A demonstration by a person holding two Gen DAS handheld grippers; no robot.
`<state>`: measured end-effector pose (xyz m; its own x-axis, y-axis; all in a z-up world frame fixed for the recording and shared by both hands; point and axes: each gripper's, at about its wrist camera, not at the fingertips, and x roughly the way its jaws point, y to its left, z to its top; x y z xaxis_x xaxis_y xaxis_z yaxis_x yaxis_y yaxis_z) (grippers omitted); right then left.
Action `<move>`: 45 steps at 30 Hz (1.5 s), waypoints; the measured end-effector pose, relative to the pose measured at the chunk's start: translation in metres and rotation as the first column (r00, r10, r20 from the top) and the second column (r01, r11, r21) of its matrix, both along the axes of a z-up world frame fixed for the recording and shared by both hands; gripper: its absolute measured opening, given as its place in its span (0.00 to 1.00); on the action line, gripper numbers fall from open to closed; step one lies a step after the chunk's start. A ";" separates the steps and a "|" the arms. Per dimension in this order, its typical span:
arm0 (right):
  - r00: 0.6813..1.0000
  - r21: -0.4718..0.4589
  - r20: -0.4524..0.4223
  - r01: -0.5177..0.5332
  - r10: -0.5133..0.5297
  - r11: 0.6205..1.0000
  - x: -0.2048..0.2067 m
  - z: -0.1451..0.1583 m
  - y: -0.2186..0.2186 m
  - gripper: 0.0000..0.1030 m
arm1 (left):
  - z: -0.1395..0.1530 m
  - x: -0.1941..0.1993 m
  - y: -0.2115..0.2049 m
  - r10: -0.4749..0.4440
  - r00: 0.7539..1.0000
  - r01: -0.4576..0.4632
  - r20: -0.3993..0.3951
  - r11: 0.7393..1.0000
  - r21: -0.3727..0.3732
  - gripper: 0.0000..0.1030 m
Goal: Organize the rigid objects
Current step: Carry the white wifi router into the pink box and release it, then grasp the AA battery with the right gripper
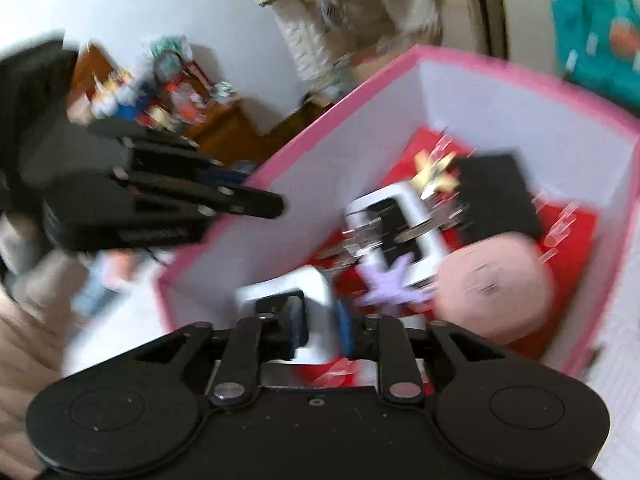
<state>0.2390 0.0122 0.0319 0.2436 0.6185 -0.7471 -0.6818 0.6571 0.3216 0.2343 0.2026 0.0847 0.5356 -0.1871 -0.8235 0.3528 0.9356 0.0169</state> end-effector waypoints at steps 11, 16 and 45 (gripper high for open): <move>0.924 0.125 0.271 0.244 -0.270 0.962 -0.025 0.051 -0.093 0.37 | -0.006 0.005 0.003 0.015 1.000 -0.015 -0.020 1.000 -0.021 0.10; 0.914 0.213 0.114 0.360 -0.389 0.908 -0.012 0.034 -0.143 0.37 | -0.008 0.001 0.003 0.021 1.000 -0.021 0.000 0.999 -0.026 0.10; 0.852 -0.007 0.322 0.439 -0.413 0.899 -0.030 -0.056 -0.145 0.12 | -0.001 0.002 -0.001 0.049 0.998 -0.050 -0.041 0.999 -0.020 0.09</move>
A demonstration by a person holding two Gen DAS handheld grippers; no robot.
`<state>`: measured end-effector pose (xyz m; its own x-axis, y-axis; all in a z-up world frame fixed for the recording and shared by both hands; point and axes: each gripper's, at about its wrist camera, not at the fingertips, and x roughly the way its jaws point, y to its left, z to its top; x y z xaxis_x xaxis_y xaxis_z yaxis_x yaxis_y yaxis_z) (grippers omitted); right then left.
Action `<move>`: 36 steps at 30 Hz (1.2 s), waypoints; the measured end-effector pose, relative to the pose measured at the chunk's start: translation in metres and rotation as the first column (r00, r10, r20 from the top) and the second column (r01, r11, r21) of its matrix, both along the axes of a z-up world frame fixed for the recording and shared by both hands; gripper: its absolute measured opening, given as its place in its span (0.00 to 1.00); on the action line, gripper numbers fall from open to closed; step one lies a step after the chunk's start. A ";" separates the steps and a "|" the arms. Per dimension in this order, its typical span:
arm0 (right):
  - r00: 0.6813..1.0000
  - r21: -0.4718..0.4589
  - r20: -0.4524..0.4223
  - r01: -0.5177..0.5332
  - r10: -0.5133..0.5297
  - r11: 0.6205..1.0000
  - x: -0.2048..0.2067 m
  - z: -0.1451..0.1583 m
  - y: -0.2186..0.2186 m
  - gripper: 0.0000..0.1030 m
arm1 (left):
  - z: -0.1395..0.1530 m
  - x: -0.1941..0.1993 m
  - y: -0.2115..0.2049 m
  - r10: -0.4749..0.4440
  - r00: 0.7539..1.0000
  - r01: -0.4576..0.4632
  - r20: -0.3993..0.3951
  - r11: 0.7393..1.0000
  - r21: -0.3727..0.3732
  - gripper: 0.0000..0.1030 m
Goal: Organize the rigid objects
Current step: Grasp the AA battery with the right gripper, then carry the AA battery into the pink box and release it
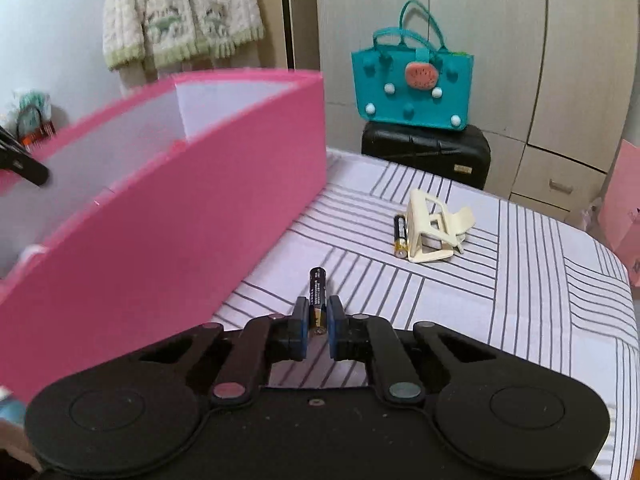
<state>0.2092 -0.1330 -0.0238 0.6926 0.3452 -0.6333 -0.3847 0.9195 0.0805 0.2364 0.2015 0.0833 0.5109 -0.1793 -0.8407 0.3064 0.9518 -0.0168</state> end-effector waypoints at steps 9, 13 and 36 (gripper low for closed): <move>0.980 0.238 0.042 -0.200 0.196 0.950 -0.045 0.075 0.009 0.12 | 0.001 0.002 0.000 -0.001 1.000 0.001 -0.005 1.000 0.016 0.09; 0.949 0.250 0.014 -0.307 0.314 0.918 -0.041 0.090 0.039 0.12 | 0.001 0.003 0.001 0.000 1.000 0.000 -0.014 1.000 0.005 0.09; 0.989 0.101 -0.020 -0.144 0.146 0.984 -0.029 0.092 0.025 0.23 | 0.000 0.003 0.005 -0.016 1.000 0.016 -0.015 1.000 0.002 0.09</move>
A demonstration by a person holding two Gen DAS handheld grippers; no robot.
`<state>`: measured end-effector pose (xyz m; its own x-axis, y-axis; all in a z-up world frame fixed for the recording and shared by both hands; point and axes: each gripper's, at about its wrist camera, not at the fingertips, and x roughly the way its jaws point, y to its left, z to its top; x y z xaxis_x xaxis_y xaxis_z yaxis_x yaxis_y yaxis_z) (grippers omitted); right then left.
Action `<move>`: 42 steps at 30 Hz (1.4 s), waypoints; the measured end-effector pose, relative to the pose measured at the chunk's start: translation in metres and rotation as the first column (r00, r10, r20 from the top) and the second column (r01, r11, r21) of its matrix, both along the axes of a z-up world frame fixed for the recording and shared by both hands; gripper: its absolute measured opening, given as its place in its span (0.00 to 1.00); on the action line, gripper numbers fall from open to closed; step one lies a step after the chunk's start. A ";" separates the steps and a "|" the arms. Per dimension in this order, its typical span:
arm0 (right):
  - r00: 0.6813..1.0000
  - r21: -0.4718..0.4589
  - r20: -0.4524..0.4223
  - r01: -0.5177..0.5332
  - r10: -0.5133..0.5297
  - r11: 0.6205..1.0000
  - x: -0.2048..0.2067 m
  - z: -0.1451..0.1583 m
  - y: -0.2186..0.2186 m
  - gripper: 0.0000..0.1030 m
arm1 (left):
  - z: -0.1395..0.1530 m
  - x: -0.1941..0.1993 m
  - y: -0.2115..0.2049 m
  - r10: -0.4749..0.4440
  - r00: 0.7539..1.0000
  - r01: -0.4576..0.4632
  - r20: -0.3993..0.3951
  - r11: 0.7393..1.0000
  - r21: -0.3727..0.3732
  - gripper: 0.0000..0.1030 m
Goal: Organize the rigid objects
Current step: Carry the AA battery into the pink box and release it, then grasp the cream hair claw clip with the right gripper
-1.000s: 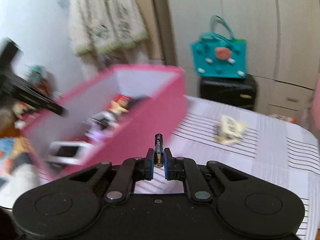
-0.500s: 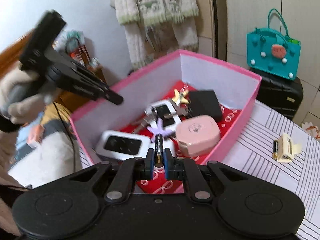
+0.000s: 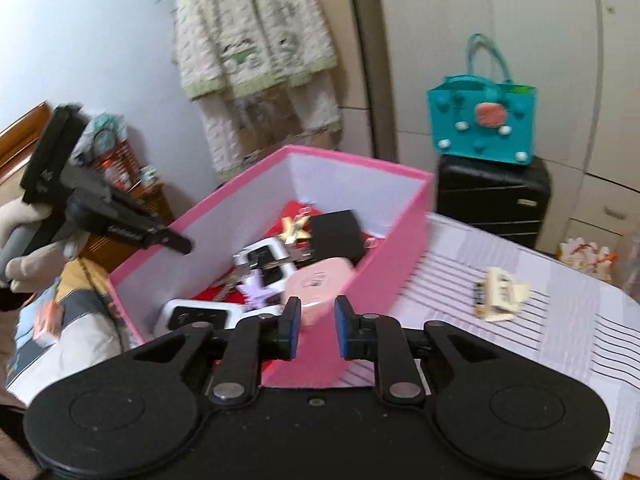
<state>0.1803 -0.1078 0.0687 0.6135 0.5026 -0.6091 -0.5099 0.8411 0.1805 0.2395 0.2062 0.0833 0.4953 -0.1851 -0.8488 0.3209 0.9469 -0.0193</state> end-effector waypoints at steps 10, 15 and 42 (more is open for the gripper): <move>0.984 -0.079 0.036 0.179 -0.177 0.981 0.024 -0.020 -0.051 0.34 | 0.000 -0.001 0.001 0.004 1.000 -0.004 0.003 1.000 -0.004 0.09; 0.978 -0.128 0.030 0.210 -0.208 0.969 0.044 -0.044 -0.067 0.51 | 0.000 -0.001 0.000 -0.003 1.000 0.003 0.007 1.000 0.006 0.09; 0.951 -0.041 -0.006 0.309 -0.310 0.950 0.145 -0.111 -0.075 0.51 | -0.003 0.000 -0.006 -0.054 0.998 0.054 0.015 0.998 0.042 0.10</move>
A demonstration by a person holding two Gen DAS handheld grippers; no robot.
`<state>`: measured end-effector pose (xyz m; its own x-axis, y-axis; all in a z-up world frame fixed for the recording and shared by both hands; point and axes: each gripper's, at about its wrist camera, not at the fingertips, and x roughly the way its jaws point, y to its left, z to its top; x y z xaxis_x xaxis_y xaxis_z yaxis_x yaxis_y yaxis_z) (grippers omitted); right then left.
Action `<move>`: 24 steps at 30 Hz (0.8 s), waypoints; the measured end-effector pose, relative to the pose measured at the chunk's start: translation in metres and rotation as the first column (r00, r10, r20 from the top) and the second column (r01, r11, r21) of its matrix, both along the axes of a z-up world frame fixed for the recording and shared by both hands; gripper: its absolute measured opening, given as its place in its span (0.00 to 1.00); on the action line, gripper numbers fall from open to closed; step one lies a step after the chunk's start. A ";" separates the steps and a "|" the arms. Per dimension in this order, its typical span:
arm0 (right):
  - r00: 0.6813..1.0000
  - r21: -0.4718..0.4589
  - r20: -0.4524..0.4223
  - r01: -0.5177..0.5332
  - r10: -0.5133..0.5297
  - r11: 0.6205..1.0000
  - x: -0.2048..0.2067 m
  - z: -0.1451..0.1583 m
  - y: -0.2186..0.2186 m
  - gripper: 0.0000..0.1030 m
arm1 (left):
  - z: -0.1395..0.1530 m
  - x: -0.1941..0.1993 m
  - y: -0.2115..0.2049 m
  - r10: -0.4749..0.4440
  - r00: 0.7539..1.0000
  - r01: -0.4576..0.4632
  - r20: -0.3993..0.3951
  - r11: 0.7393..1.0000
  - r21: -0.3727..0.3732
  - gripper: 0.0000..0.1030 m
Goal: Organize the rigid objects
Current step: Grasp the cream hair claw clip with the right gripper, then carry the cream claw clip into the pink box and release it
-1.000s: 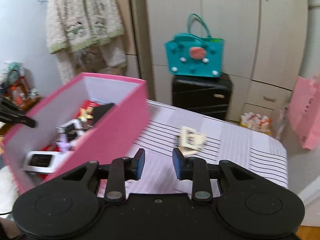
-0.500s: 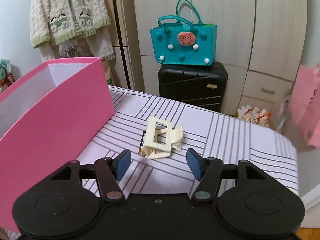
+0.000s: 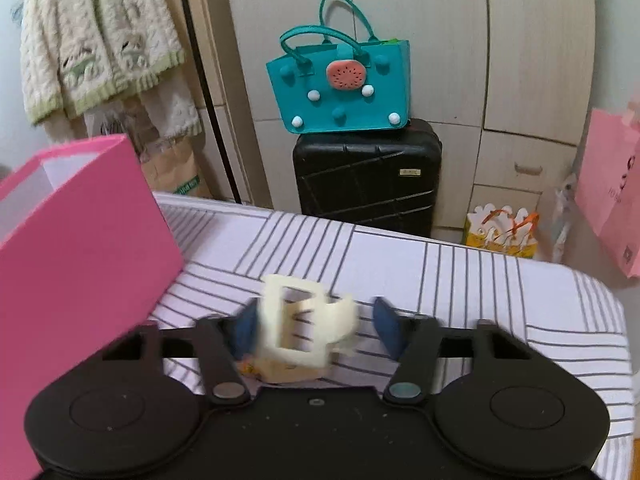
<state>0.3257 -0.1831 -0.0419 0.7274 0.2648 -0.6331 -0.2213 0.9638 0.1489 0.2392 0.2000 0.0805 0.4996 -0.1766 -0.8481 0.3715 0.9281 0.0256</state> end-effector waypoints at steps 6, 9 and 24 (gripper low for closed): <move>0.999 -0.013 0.020 0.028 -0.027 1.000 -0.012 0.008 0.002 0.51 | -0.001 -0.003 -0.003 -0.016 1.000 0.015 0.017 1.000 0.024 0.10; 0.999 -0.007 0.045 0.019 -0.019 1.000 -0.024 0.020 0.005 0.51 | -0.001 -0.004 -0.004 -0.025 0.999 0.024 0.019 0.999 0.035 0.10; 0.952 0.180 0.197 -0.270 0.234 0.946 -0.110 0.111 0.058 0.51 | -0.004 -0.008 -0.007 -0.034 0.999 0.033 0.032 0.998 0.050 0.10</move>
<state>0.2160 -0.1252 0.0690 0.7122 0.5631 -0.4192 -0.4924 0.8263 0.2733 0.2316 0.1932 0.0766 0.5218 -0.1515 -0.8395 0.4005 0.9124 0.0843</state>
